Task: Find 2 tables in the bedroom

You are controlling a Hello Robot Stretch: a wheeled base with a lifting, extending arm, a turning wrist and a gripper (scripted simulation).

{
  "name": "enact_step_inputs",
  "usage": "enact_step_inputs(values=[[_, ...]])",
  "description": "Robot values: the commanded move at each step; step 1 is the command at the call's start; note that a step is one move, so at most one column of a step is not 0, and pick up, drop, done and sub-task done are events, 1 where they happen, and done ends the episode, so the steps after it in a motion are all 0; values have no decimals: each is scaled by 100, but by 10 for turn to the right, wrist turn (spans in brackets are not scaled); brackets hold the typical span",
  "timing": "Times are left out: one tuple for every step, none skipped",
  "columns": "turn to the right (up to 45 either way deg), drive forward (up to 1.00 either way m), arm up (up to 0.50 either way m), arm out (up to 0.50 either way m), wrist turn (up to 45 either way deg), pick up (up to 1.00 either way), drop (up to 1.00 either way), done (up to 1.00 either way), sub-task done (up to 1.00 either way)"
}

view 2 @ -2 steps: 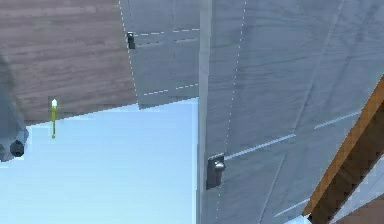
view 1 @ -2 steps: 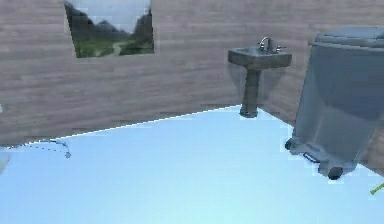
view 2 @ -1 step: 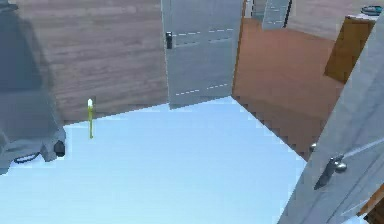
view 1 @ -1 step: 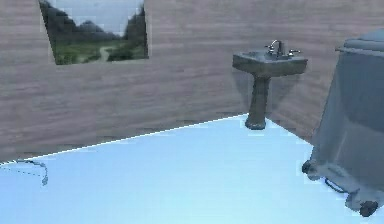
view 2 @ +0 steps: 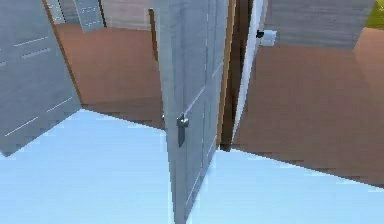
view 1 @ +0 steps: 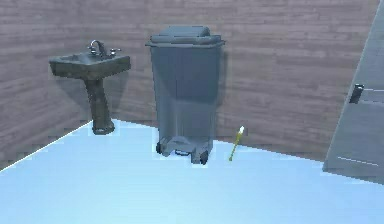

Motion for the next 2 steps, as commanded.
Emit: enact_step_inputs(values=[[210,0,0,0,0,0,0,0,0],[0,50,0,0,0,0,0,0,0]])
